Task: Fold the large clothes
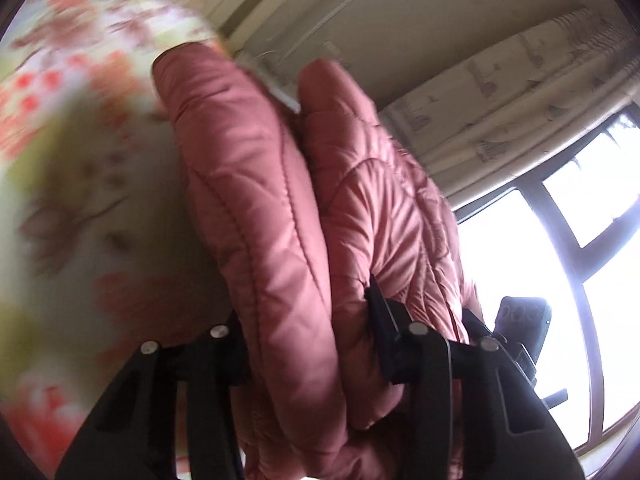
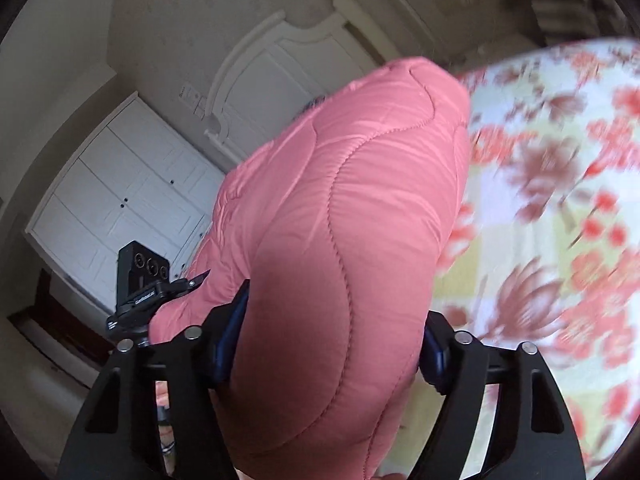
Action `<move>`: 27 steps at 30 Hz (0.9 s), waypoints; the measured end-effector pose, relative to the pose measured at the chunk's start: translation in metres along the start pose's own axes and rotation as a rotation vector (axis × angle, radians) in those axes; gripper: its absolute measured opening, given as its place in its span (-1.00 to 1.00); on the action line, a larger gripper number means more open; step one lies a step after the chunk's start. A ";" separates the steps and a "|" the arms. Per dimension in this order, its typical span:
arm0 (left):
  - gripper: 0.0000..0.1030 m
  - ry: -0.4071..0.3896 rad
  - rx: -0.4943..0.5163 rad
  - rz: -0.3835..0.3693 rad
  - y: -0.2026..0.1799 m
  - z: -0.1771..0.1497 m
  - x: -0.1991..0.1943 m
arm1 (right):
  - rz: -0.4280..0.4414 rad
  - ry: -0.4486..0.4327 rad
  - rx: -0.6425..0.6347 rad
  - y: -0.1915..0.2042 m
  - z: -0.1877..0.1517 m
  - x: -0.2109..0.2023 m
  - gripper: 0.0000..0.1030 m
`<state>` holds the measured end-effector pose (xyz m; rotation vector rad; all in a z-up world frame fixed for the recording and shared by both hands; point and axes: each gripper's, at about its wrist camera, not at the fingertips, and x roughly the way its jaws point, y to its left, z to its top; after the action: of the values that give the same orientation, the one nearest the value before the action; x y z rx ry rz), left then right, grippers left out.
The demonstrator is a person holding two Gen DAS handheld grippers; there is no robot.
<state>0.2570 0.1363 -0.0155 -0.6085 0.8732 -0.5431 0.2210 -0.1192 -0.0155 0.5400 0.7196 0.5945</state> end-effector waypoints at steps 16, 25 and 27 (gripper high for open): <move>0.47 0.120 0.011 -0.027 -0.071 0.047 0.185 | -0.262 -0.064 0.153 -0.161 0.063 -0.075 0.75; 0.57 -0.348 0.383 0.335 -0.197 0.106 0.091 | -0.408 -0.330 -0.160 -0.054 0.061 -0.126 0.64; 0.59 -0.285 0.580 0.440 -0.239 0.111 0.131 | -0.433 -0.299 -0.340 -0.006 0.051 -0.105 0.41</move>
<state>0.3735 -0.0895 0.1331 0.0433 0.5158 -0.2751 0.1968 -0.2052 0.0589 0.1413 0.4181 0.2143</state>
